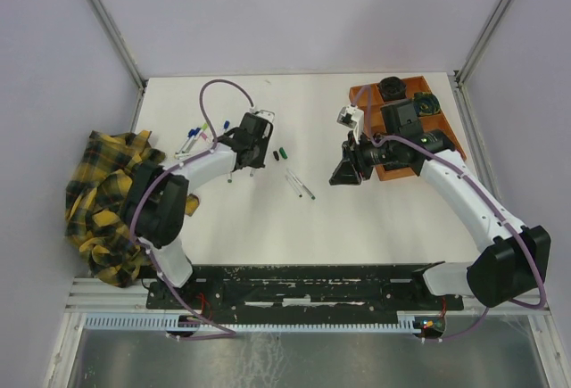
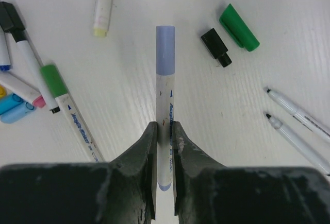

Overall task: Open the pen caps
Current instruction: Pick up the pen from the center of the board.

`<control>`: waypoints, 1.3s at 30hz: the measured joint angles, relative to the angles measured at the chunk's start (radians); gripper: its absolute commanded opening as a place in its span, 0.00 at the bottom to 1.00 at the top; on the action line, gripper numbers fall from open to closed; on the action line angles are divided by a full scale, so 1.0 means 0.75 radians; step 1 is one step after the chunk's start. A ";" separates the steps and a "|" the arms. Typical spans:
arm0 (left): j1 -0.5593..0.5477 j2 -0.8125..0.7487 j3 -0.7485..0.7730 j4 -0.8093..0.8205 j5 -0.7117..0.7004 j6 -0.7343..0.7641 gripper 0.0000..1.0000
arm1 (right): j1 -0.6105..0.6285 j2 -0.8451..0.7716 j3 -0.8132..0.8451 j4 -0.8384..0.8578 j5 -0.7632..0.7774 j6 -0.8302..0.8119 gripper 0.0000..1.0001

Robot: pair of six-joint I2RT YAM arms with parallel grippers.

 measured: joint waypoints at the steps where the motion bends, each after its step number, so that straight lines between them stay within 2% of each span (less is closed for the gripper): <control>1: -0.002 -0.040 -0.036 0.022 0.009 -0.014 0.03 | -0.003 -0.001 -0.008 0.010 -0.011 0.006 0.42; 12: -0.038 -0.521 -0.443 0.321 0.151 -0.188 0.03 | -0.011 -0.038 -0.081 0.124 -0.121 0.078 0.42; 18: -0.082 -0.751 -0.657 0.558 0.248 -0.326 0.03 | -0.012 -0.096 -0.106 0.193 -0.165 0.122 0.43; 27: -0.180 -1.002 -0.868 0.869 0.294 -0.507 0.03 | -0.022 -0.125 -0.190 0.346 -0.228 0.233 0.43; 32: -0.213 -1.070 -0.988 1.076 0.294 -0.616 0.03 | -0.039 -0.148 -0.274 0.498 -0.240 0.351 0.44; 36: -0.289 -1.071 -1.063 1.252 0.289 -0.692 0.03 | -0.041 -0.176 -0.374 0.723 -0.240 0.516 0.56; 39: -0.361 -1.057 -1.096 1.382 0.276 -0.728 0.03 | -0.042 -0.195 -0.479 0.965 -0.239 0.681 0.69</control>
